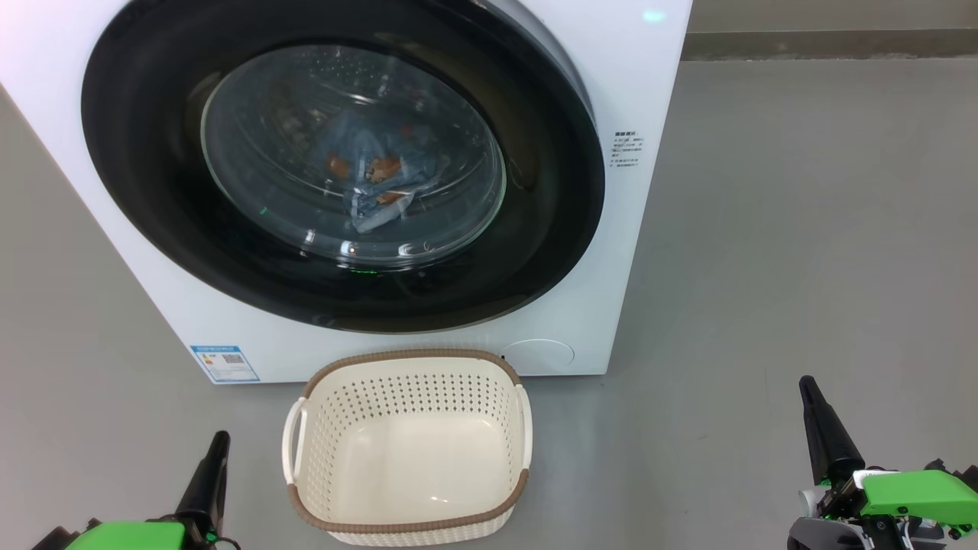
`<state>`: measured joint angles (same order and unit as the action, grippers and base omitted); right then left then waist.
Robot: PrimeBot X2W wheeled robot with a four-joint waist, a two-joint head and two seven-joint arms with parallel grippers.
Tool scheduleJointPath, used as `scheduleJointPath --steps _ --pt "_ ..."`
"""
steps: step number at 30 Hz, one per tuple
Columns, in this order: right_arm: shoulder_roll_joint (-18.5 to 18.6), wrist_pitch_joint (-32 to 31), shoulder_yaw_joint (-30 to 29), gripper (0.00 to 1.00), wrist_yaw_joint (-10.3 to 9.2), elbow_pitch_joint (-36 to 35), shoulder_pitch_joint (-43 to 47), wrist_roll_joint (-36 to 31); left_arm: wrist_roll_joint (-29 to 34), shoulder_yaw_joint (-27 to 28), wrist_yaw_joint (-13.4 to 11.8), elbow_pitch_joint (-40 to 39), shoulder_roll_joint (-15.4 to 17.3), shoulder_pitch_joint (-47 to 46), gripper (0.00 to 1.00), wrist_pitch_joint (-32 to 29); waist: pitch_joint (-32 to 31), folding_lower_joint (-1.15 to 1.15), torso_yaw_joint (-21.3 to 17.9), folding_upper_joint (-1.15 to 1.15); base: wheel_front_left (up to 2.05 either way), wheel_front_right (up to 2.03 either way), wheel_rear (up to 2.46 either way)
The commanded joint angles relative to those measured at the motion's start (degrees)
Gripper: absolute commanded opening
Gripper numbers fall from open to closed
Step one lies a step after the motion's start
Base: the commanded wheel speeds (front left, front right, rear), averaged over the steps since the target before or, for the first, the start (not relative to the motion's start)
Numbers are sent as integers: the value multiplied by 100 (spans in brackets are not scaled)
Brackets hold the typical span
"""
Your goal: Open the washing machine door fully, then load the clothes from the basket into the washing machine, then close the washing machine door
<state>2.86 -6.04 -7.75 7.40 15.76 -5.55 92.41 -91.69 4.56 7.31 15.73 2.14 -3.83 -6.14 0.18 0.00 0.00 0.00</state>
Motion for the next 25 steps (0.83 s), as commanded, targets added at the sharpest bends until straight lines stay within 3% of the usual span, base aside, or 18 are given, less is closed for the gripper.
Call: scheduleJointPath --steps 1,25 --pt "7 -44 124 0 9 -174 -63 -24 -42 202 18 -168 74 -236 0 -40 0 0 0 0 0 0 0" --pt "5 -46 121 0 9 -174 -63 -26 -42 202 18 -168 74 -236 0 -40 0 0 0 0 0 0 0"
